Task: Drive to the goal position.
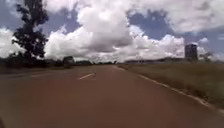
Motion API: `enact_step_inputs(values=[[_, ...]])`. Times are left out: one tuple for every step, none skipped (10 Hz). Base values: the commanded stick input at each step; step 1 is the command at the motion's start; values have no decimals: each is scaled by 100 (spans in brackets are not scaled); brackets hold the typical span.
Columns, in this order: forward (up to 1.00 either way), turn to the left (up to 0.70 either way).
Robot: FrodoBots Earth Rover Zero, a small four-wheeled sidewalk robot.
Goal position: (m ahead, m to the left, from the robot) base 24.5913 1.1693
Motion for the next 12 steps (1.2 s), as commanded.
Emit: enact_step_inputs(values=[[100,0],[100,0],[100,0],[100,0],[100,0],[100,0],[100,0],[100,0],[100,0],[100,0],[100,0],[100,-9]])
